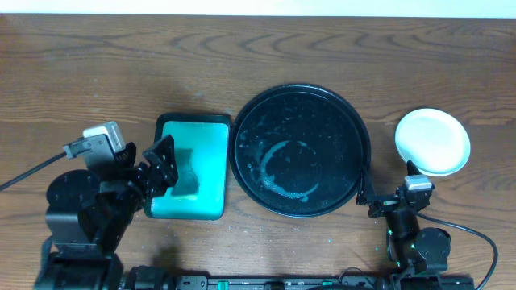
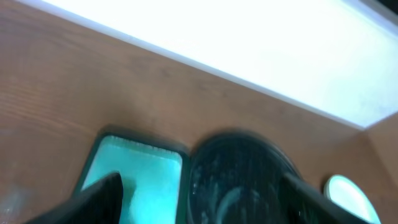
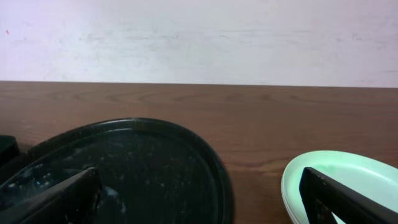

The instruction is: Clean dirty plates on tray and stack at the side

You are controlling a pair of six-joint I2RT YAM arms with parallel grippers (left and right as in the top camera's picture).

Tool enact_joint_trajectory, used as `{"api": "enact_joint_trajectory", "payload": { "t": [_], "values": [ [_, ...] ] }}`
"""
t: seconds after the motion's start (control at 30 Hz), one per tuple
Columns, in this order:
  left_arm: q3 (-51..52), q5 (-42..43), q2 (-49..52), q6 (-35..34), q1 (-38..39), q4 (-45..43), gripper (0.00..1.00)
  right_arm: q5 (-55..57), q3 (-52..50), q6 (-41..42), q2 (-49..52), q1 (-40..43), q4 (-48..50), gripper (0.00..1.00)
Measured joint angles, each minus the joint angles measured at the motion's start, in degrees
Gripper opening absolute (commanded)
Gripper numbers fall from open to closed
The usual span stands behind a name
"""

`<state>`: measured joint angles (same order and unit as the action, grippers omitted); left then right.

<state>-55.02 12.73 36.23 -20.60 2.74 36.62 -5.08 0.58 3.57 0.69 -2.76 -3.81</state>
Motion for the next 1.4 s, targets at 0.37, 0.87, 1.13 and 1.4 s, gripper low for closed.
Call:
{"api": "enact_joint_trajectory", "payload": {
  "t": [0.37, 0.87, 1.13, 1.4],
  "values": [
    [33.6, -0.1, -25.1, 5.5, -0.1, -27.9, 0.79, 0.0, 0.0, 0.0, 0.0, 0.0, 0.0, 0.99],
    [53.7, -6.1, -35.6, 5.9, -0.5, -34.9, 0.79, 0.1, -0.1, 0.0, 0.0, 0.0, 0.1, 0.99],
    [53.7, -6.3, -35.6, 5.9, -0.5, -34.9, 0.79, 0.1, -0.1, 0.0, 0.0, 0.0, 0.1, 0.99],
    [53.7, -6.3, -35.6, 5.9, -0.5, -34.9, 0.79, 0.1, -0.1, 0.0, 0.0, 0.0, 0.1, 0.99]
  ]
}}
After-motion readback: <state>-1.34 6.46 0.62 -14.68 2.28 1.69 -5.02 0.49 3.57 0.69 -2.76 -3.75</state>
